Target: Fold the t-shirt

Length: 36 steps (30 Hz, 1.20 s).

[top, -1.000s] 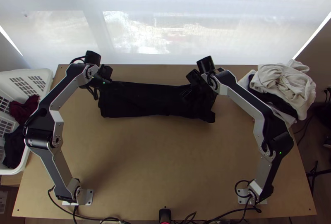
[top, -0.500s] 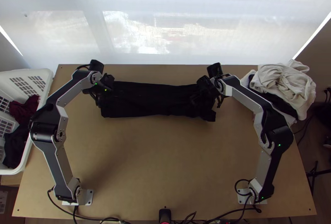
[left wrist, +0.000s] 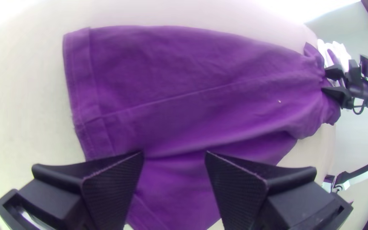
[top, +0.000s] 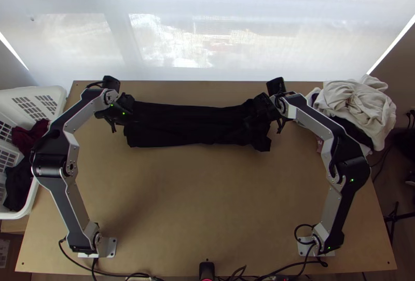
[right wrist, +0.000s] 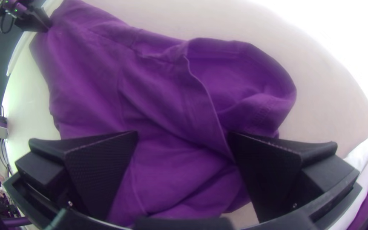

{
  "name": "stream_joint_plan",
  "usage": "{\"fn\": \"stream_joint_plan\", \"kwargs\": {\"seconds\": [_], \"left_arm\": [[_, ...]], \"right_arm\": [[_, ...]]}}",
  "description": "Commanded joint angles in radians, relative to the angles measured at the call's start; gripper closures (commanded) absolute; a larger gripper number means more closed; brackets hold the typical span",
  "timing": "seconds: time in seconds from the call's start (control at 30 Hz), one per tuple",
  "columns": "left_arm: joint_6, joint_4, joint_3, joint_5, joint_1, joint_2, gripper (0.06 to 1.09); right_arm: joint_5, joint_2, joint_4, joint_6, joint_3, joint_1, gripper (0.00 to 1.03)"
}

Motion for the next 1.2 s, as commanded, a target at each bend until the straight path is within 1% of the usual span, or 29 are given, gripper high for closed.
{"fn": "stream_joint_plan", "kwargs": {"seconds": [0.0, 0.27, 0.43, 0.7, 1.17], "left_arm": [[0.057, -0.01, 0.012, -0.057, 0.052, -0.006, 0.36], [0.078, -0.043, 0.085, -0.105, 0.089, -0.021, 0.36], [0.054, -0.12, 0.133, -0.103, 0.098, -0.044, 0.36], [0.038, -0.18, 0.135, -0.103, 0.087, -0.027, 0.36], [0.017, -0.129, 0.142, -0.111, 0.061, 0.066, 0.36]], "right_arm": [[-0.002, -0.004, 0.002, -0.004, -0.004, -0.008, 0.05], [-0.003, -0.014, 0.002, -0.001, -0.005, -0.006, 0.05], [-0.003, -0.032, 0.002, 0.001, 0.004, 0.004, 0.05], [-0.002, -0.052, 0.002, -0.001, 0.004, 0.026, 0.05], [-0.003, -0.09, -0.005, 0.002, -0.007, 0.038, 0.05]]}}
